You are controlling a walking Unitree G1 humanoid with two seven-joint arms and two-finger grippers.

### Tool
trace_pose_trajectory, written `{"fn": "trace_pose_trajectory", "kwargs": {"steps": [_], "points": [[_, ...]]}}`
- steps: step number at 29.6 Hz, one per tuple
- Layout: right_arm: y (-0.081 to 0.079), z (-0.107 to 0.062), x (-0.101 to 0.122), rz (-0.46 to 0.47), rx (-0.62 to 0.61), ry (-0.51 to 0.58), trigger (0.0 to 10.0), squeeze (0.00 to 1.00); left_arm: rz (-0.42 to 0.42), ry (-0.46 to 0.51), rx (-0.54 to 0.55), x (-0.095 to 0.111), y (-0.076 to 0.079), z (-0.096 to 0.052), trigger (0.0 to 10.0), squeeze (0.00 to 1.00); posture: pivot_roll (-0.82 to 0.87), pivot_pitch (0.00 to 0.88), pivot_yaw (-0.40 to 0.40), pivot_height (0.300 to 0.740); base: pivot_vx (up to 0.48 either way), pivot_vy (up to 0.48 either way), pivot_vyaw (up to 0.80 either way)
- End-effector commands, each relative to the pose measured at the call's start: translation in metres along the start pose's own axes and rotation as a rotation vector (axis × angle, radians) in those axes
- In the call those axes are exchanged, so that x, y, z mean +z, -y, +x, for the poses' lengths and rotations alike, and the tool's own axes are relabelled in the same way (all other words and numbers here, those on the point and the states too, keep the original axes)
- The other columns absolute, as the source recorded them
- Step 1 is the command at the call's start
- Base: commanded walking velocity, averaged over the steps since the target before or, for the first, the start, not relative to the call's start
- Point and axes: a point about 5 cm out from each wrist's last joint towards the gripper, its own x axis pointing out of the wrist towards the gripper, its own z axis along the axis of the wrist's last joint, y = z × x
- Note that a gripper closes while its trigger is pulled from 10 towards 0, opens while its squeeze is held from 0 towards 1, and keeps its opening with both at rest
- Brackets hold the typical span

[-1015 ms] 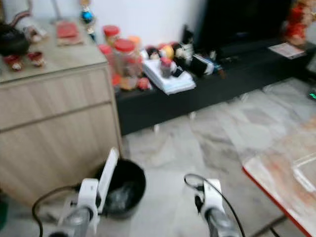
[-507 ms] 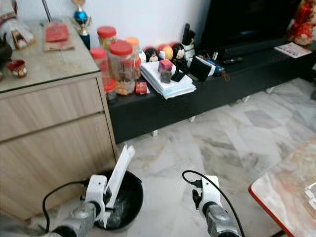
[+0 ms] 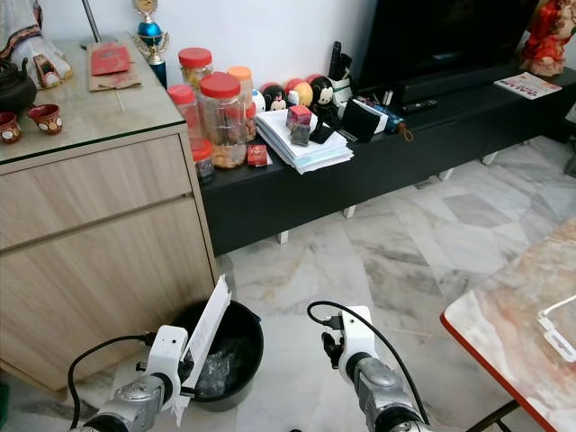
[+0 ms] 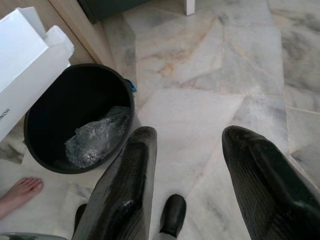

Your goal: Picking trash to rubbish bin

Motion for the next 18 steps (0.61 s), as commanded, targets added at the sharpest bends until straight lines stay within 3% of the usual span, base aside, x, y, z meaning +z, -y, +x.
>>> {"fn": "trace_pose_trajectory", "kwargs": {"steps": [1,6,9,13,18], "points": [[-0.004,0.002,0.008,-0.013,0.021,0.019,10.0,0.0,0.019,0.008,0.002,0.006,-0.001,0.001,10.0,0.0,-0.01,0.095,-0.071,0.74,0.0,0.0,0.0],[-0.006,0.003,0.009,-0.022,0.042,0.025,10.0,0.0,0.026,0.016,0.002,0.009,-0.001,0.002,10.0,0.0,-0.01,0.097,-0.074,0.74,0.0,0.0,0.0],[-0.025,0.006,0.021,-0.082,0.187,0.051,10.0,0.0,0.073,0.04,0.006,0.02,-0.005,0.003,10.0,0.0,-0.02,0.109,-0.083,0.74,0.0,0.0,0.0],[-0.035,0.008,0.032,-0.113,0.255,0.083,10.0,0.0,0.121,0.043,-0.001,0.024,-0.006,0.003,10.0,0.0,-0.03,0.118,-0.093,0.74,0.0,0.0,0.0],[-0.036,0.009,0.038,-0.124,0.263,0.102,10.0,0.0,0.149,0.037,-0.004,0.025,-0.006,0.003,10.0,0.0,-0.04,0.13,-0.106,0.74,0.0,0.0,0.0]]}}
